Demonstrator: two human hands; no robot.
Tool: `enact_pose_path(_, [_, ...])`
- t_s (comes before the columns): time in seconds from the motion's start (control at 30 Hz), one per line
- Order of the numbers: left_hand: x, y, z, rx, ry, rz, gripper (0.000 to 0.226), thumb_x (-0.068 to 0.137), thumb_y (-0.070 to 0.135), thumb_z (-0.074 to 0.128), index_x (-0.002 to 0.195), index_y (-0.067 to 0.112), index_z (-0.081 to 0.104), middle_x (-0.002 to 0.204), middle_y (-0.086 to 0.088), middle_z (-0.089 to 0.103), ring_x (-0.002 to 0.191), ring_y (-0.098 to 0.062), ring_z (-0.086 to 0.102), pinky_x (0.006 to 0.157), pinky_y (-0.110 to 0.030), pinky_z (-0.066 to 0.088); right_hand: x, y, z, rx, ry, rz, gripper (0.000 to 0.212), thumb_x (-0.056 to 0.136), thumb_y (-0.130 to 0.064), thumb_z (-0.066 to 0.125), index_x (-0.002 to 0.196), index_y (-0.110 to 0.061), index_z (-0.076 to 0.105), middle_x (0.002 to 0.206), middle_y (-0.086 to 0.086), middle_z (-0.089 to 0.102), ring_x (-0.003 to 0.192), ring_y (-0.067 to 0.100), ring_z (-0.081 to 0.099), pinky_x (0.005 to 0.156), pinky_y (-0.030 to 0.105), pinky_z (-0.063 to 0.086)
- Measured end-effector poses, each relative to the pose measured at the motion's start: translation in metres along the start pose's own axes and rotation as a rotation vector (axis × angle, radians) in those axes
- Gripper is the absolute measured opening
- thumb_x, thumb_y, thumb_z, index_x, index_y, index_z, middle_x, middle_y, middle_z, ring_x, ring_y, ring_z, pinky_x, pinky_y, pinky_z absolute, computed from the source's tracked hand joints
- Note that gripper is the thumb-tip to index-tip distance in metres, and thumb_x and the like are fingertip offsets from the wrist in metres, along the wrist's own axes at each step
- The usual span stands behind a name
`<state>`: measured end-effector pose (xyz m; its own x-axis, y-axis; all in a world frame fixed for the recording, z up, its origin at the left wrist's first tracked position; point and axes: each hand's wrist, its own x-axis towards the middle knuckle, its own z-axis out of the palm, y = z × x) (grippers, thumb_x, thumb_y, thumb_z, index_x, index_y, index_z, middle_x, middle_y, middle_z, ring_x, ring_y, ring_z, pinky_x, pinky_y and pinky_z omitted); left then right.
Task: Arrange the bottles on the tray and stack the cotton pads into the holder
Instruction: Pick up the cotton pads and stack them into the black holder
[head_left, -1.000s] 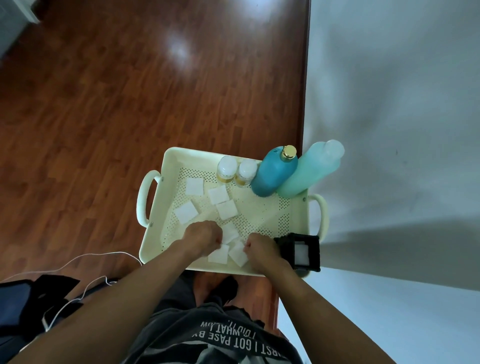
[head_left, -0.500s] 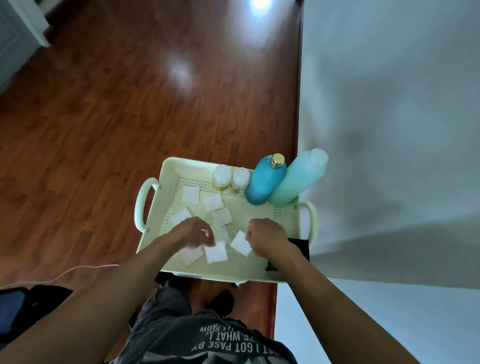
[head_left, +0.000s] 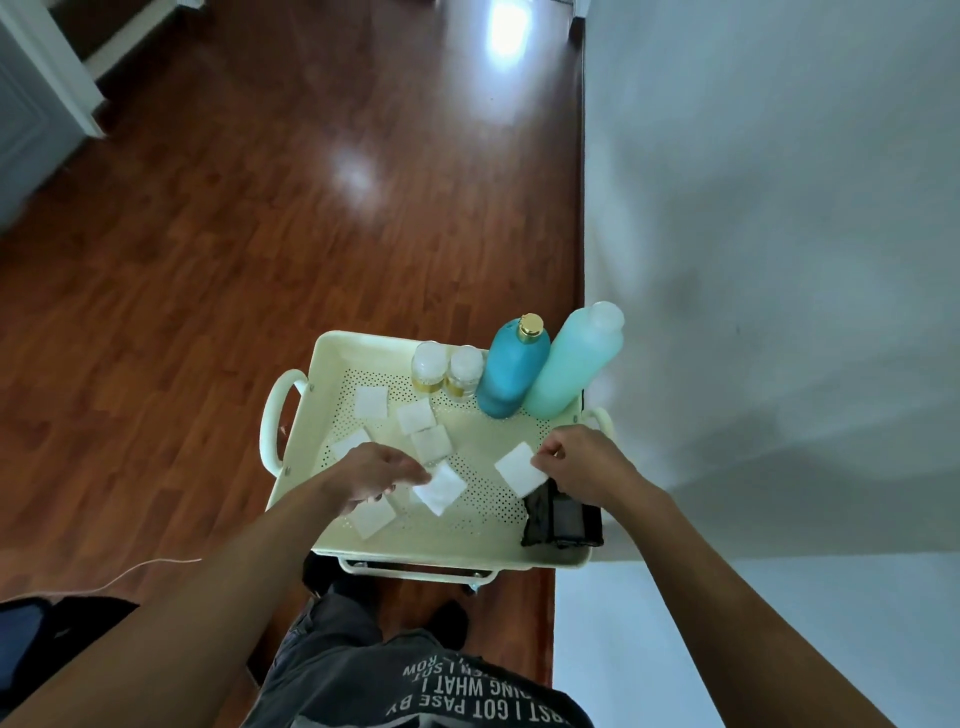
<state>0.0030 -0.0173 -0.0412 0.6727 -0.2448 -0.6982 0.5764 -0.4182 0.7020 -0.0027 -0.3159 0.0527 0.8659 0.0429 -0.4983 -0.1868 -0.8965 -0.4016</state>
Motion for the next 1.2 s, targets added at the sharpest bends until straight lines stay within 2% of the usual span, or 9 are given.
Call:
enact_pose_path(0.13, [0.001, 0.001, 0.005, -0.151, -0.007, -0.045, 0.026, 0.073, 0.027, 0.089, 0.093, 0.011, 0.082, 0.069, 0.003, 0.069, 0.065, -0.015, 0.044, 0.052, -0.025, 0.035, -0.008, 0.010, -0.007, 0.131, -0.015, 0.072, 0.017, 0.094, -0.037, 0.065, 0.084, -0.024, 0.065, 0.071, -0.006, 0.065, 0.063, 0.011, 0.059, 0.056, 0.027, 0.045])
enact_pose_path(0.27, [0.001, 0.014, 0.014, -0.204, -0.024, -0.011, 0.020, 0.074, 0.026, 0.088, 0.087, 0.012, 0.082, 0.071, 0.002, 0.069, 0.064, -0.013, 0.044, 0.052, -0.024, 0.034, -0.019, 0.023, -0.014, 0.307, 0.002, 0.134, 0.021, 0.092, -0.036, 0.066, 0.079, -0.020, 0.066, 0.060, -0.004, 0.065, 0.043, 0.005, 0.050, 0.038, 0.020, 0.039])
enact_pose_path(0.33, [0.001, 0.025, 0.022, -0.210, -0.016, 0.028, 0.019, 0.076, 0.028, 0.087, 0.087, 0.013, 0.082, 0.071, 0.005, 0.069, 0.065, -0.014, 0.044, 0.053, -0.024, 0.035, -0.024, 0.030, -0.016, 0.417, 0.016, 0.178, 0.019, 0.091, -0.033, 0.068, 0.080, -0.017, 0.067, 0.053, -0.005, 0.062, 0.036, 0.005, 0.044, 0.035, 0.019, 0.034])
enact_pose_path(0.63, [-0.002, 0.057, 0.064, -0.216, 0.036, 0.118, 0.021, 0.078, 0.029, 0.084, 0.089, 0.012, 0.079, 0.066, 0.011, 0.068, 0.061, -0.010, 0.046, 0.054, -0.023, 0.038, -0.053, 0.065, -0.016, 0.566, 0.034, 0.300, 0.016, 0.092, -0.027, 0.070, 0.083, -0.013, 0.072, 0.052, -0.002, 0.061, 0.038, 0.007, 0.045, 0.037, 0.020, 0.035])
enact_pose_path(0.83, [-0.001, 0.057, 0.083, -0.277, 0.017, 0.107, 0.016, 0.075, 0.029, 0.086, 0.081, 0.016, 0.080, 0.067, 0.010, 0.068, 0.059, -0.010, 0.044, 0.053, -0.024, 0.035, -0.068, 0.063, 0.007, 0.467, 0.120, 0.302, 0.016, 0.091, -0.031, 0.070, 0.083, -0.017, 0.070, 0.065, 0.000, 0.067, 0.040, 0.002, 0.054, 0.038, 0.018, 0.041])
enact_pose_path(0.93, [-0.001, 0.056, 0.086, -0.287, 0.004, 0.096, 0.020, 0.075, 0.029, 0.086, 0.086, 0.013, 0.080, 0.069, 0.010, 0.068, 0.060, -0.010, 0.044, 0.055, -0.024, 0.036, -0.070, 0.054, 0.019, 0.261, 0.175, 0.253, 0.015, 0.089, -0.037, 0.066, 0.081, -0.024, 0.067, 0.072, -0.006, 0.068, 0.052, 0.008, 0.060, 0.045, 0.024, 0.045])
enact_pose_path(1.07, [-0.002, 0.056, 0.086, -0.282, 0.011, 0.084, 0.026, 0.077, 0.029, 0.085, 0.093, 0.009, 0.079, 0.068, 0.011, 0.067, 0.063, -0.012, 0.044, 0.057, -0.025, 0.037, -0.071, 0.046, 0.029, 0.102, 0.192, 0.223, 0.016, 0.090, -0.037, 0.063, 0.078, -0.027, 0.068, 0.068, -0.006, 0.068, 0.053, 0.011, 0.064, 0.056, 0.032, 0.058])
enact_pose_path(1.13, [-0.002, 0.056, 0.086, -0.285, 0.023, 0.076, 0.027, 0.078, 0.028, 0.085, 0.095, 0.008, 0.078, 0.066, 0.011, 0.066, 0.064, -0.012, 0.045, 0.058, -0.026, 0.038, -0.070, 0.044, 0.030, -0.020, 0.181, 0.192, 0.017, 0.090, -0.037, 0.065, 0.079, -0.027, 0.074, 0.070, -0.006, 0.070, 0.059, 0.013, 0.066, 0.058, 0.031, 0.057])
enact_pose_path(1.2, [-0.002, 0.055, 0.086, -0.291, 0.028, 0.069, 0.028, 0.077, 0.027, 0.085, 0.095, 0.007, 0.078, 0.064, 0.011, 0.064, 0.064, -0.012, 0.044, 0.057, -0.026, 0.037, -0.070, 0.044, 0.028, -0.149, 0.176, 0.161, 0.016, 0.089, -0.039, 0.067, 0.084, -0.028, 0.077, 0.075, -0.006, 0.072, 0.068, 0.015, 0.067, 0.057, 0.026, 0.049])
